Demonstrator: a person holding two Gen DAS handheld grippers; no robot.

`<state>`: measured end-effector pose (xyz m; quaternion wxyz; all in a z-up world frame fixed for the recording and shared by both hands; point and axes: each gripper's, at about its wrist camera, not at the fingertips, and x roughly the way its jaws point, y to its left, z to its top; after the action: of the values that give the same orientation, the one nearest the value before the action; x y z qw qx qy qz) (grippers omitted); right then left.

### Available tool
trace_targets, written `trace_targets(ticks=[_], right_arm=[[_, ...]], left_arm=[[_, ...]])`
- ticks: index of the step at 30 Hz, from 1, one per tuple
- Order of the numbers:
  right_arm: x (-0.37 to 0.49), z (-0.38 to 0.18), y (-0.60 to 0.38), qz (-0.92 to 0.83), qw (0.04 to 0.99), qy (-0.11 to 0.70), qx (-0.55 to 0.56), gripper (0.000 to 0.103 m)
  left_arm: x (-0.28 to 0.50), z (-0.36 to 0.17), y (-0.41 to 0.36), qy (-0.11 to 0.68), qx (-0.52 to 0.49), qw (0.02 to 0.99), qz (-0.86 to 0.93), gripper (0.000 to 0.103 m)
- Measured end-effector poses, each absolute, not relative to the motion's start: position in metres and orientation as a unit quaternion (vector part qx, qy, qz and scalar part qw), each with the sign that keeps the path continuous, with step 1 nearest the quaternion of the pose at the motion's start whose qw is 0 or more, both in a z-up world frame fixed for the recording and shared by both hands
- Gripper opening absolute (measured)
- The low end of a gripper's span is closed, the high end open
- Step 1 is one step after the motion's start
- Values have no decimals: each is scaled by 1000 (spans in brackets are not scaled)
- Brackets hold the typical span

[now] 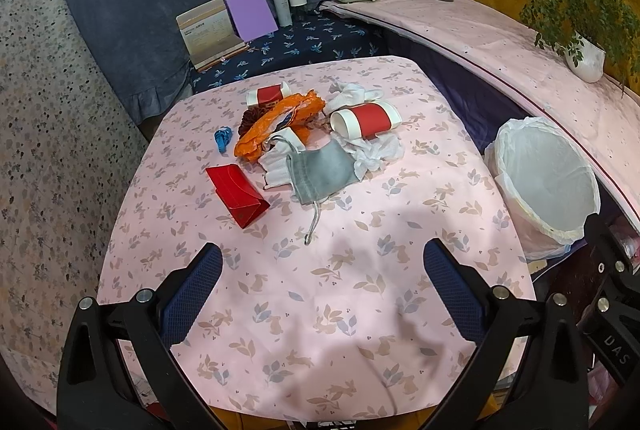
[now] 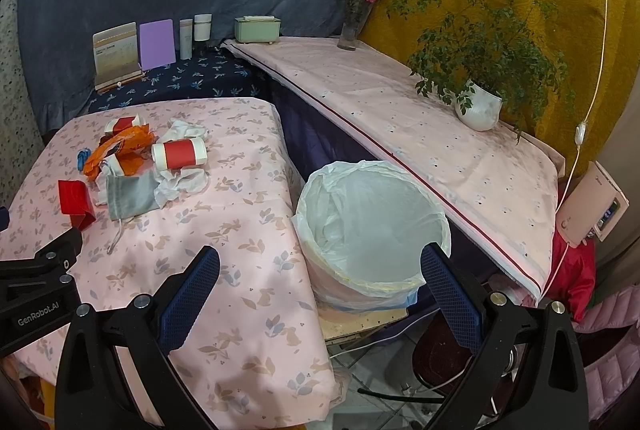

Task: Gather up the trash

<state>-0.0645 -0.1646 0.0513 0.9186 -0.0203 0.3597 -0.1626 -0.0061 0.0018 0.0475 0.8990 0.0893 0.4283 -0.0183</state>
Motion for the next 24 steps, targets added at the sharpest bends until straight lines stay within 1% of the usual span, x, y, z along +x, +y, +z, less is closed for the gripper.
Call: trace_targets(ticks=[13,20,24], right_arm=[[-43,43,-153,-161,916,368,-20,96],[-16,37,-141,-154,917,368,-17,96],[5,26,-129,-132,916,378,-11,96]], left_arm=[[11,38,24,423,66,904,-7,96],[42,20,72,439,-5,898,7,96],[64,5,107,445,-39,893,45,96]])
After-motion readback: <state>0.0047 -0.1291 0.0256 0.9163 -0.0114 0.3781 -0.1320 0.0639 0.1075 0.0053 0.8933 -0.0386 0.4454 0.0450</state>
